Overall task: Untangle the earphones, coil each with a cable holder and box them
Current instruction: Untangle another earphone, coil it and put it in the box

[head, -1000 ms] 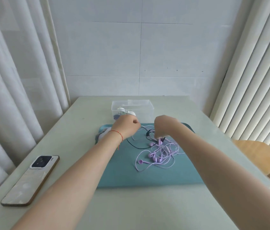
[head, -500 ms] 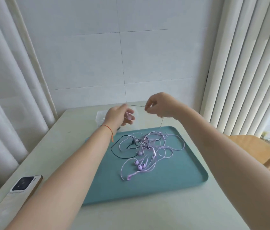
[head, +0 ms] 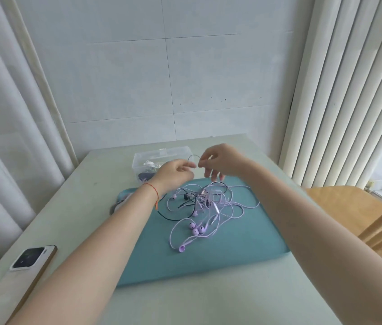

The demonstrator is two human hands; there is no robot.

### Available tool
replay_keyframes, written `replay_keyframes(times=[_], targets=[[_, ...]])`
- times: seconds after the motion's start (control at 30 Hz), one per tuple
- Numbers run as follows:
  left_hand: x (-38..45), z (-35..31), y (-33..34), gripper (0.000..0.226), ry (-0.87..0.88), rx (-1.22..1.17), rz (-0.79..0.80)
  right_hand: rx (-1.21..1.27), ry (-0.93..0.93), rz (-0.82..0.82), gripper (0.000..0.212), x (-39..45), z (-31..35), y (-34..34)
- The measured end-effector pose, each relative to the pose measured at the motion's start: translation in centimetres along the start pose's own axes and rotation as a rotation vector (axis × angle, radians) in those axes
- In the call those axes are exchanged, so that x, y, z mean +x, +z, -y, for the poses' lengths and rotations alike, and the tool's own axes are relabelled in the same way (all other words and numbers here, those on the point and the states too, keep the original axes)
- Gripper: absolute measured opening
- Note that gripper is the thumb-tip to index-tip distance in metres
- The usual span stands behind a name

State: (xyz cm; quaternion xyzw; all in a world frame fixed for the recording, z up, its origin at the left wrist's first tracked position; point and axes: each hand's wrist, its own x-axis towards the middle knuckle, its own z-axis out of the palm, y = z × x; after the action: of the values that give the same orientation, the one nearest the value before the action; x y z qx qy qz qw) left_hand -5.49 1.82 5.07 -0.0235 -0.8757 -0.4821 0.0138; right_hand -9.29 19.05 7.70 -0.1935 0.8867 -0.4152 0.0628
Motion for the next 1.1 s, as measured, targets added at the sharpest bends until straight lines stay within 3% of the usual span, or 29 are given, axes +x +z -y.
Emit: replay_keyframes(times=[0.13, 0.27, 0.33, 0.43, 0.5, 0.63, 0.8, 0.87, 1.0, 1.1], targets=[[-0.1, -1.5, 0.2, 0.017, 0.096, -0.100, 0.012, 0.198, -0.092, -0.243, 0.008, 0.0, 1.9, -0.5], [-0.4, -1.3, 0.7, 0.007, 0.135, -0.084, 0.104, 0.459, -0.148, -0.327, 0.008, -0.7, 3.4, -1.1], [-0.3, -1.1, 0.7, 0.005, 0.126, -0.128, 0.053, 0.461, -0.142, -0.343, 0.013, -0.6, 3.5, -1.1], [-0.3, -0.7, 0.4, 0.008, 0.039, -0.251, -0.033, 0.263, -0.058, -0.352, 0.012, -0.4, 2.7, -0.9], [-0.3, -0.4, 0.2, 0.009, -0.016, -0.322, -0.096, 0.128, 0.000, -0.238, 0.007, -0.9, 2.3, -0.9], [0.1, -0.1, 0.0, 0.011, -0.072, -0.377, -0.203, -0.213, 0.034, 0.133, 0.039, -2.5, 2.0, 0.2], [1.0, 0.1, 0.3, 0.013, -0.085, -0.342, -0.248, -0.341, 0.058, 0.259, 0.016, -3.1, 1.3, 0.9], [1.3, -0.1, 0.1, 0.019, -0.148, -0.180, -0.179, -0.333, 0.070, 0.215, 0.017, -3.1, 1.1, 0.2], [0.3, -1.4, -0.8, 0.047, -0.283, 0.591, 0.090, -0.364, 0.025, 0.109, 0.016, -3.1, 0.7, -1.5], [0.4, -1.9, -0.6, 0.042, -0.096, 0.683, -0.073, -0.377, -0.008, 0.060, 0.017, -3.4, 0.9, -2.3]])
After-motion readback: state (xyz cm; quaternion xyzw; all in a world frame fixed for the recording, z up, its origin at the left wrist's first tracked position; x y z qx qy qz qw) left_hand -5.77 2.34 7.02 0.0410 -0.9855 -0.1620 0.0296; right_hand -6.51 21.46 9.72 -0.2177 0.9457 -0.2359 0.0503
